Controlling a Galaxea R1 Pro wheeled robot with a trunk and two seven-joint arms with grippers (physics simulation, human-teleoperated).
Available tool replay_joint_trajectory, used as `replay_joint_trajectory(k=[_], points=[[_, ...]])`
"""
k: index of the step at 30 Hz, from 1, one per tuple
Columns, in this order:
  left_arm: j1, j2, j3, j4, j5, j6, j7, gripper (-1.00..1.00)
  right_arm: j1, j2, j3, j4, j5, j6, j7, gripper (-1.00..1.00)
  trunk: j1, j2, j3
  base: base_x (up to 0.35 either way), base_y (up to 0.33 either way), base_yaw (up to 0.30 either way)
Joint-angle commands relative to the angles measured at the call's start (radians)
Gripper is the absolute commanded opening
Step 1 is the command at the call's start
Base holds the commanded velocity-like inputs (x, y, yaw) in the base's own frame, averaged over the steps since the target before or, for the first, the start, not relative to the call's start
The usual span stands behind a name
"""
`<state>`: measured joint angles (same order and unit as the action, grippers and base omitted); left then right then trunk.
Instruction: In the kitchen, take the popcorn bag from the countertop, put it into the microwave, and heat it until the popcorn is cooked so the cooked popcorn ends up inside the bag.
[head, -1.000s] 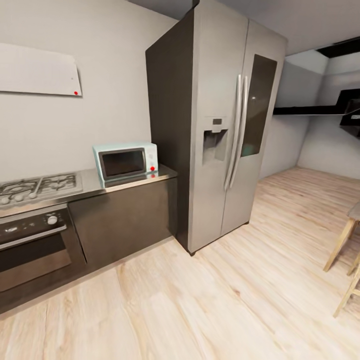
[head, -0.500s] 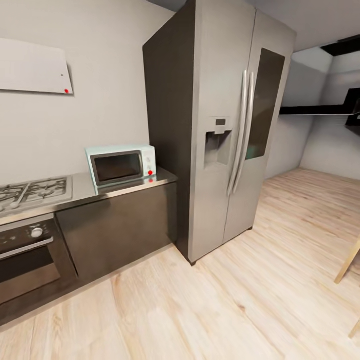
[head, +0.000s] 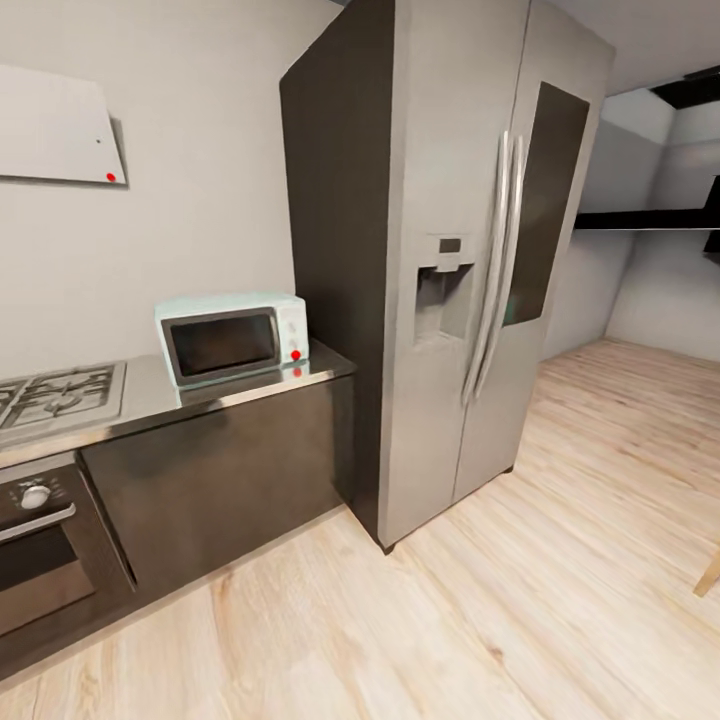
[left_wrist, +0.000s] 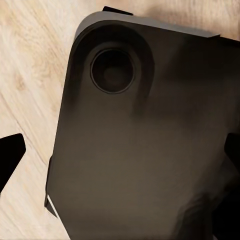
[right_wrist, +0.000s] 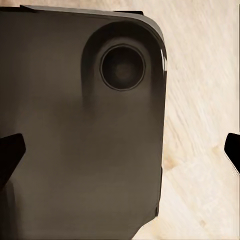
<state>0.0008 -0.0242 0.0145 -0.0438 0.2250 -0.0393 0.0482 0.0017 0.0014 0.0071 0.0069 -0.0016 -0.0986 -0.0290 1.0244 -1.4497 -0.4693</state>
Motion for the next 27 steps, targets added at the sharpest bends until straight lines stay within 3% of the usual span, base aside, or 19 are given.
replay_joint_trajectory(k=[1, 27], points=[[0.000, 0.000, 0.001, -0.001, 0.004, -0.002, 0.002, 1.00, 0.000, 0.000, 0.001, 0.001, 0.000, -0.004, -0.003, 1.00, 0.001, 0.000, -0.001, 0.320, 0.000, 0.000], [0.000, -0.001, 0.001, -0.001, 0.004, -0.002, 0.005, 1.00, 0.000, -0.003, 0.003, 0.001, 0.004, -0.008, -0.003, 1.00, 0.001, 0.000, -0.001, 0.320, 0.000, 0.000]])
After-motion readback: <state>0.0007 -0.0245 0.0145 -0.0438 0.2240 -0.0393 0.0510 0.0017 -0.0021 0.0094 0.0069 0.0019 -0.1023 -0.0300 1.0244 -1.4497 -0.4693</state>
